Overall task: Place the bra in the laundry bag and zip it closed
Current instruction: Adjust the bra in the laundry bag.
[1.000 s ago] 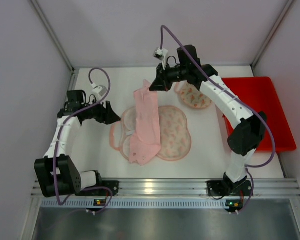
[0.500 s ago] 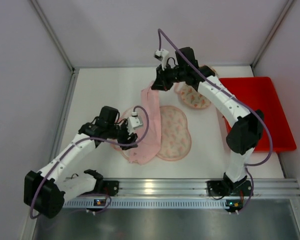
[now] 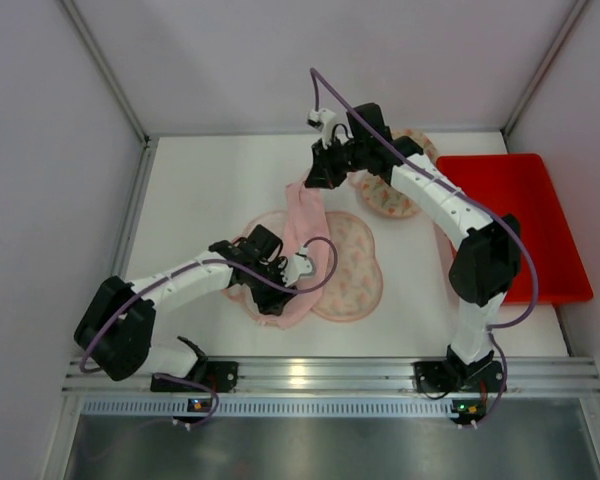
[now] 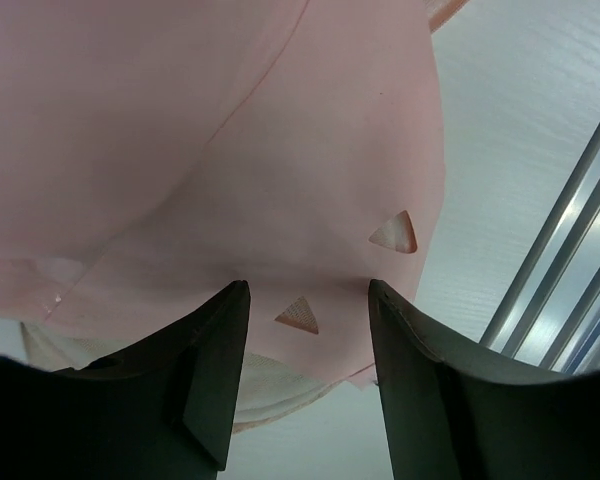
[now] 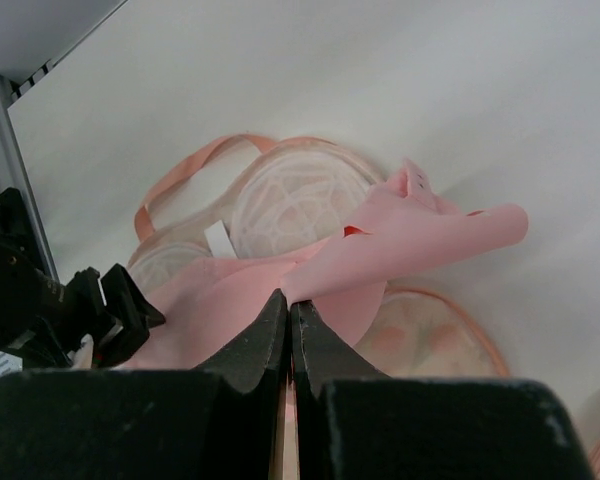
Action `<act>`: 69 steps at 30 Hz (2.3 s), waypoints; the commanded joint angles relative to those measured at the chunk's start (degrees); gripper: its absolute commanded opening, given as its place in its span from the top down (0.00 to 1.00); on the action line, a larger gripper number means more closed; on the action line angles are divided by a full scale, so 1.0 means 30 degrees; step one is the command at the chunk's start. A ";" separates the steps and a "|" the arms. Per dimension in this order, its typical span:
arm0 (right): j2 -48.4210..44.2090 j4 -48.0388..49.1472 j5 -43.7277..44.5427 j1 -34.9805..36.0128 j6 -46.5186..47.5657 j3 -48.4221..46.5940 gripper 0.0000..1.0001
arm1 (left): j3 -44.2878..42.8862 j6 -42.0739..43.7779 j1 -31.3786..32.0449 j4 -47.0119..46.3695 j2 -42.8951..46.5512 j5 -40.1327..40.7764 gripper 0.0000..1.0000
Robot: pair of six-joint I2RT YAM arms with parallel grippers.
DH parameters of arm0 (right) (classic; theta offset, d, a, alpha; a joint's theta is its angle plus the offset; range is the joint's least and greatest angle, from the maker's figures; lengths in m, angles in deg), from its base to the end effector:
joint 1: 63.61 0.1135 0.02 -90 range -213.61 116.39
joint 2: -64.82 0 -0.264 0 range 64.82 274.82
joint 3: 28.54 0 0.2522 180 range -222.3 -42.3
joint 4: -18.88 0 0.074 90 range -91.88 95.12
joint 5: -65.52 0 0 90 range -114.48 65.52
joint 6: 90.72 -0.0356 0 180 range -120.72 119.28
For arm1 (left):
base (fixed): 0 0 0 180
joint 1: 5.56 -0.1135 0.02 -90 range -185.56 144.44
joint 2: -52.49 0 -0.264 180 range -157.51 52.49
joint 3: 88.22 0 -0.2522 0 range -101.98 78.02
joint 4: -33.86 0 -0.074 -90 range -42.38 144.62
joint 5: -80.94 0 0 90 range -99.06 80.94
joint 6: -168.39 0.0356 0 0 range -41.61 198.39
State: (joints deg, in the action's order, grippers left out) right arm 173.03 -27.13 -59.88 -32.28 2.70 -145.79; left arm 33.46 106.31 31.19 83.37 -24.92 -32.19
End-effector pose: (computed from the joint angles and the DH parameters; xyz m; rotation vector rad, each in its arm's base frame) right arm 0.3599 0.2432 0.3419 -0.9963 2.0051 0.9509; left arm 0.1837 -0.1546 0.1893 1.5556 2.2592 -0.5991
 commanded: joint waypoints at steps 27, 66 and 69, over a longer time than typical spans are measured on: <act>-0.1640 0.0028 -0.0623 -0.1330 0.0237 -0.0575 1.00 | -0.3223 -0.2393 0.1285 0.0739 0.3417 0.3050 1.00; -0.7648 0.6596 0.1926 0.6638 -0.4640 1.2613 0.25 | -1.2071 -0.4064 -0.7973 -0.5585 -0.7887 -0.1043 1.00; -0.8672 0.4397 0.1751 0.5322 -0.2257 1.1557 0.20 | -1.2597 -0.3362 -0.7973 -0.5617 -0.8676 -0.1632 1.00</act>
State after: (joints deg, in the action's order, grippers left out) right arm 152.42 -8.44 -55.31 -13.04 -13.63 -105.96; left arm -1.05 94.75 7.30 70.39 -49.27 -32.08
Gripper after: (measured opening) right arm 0.787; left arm 0.012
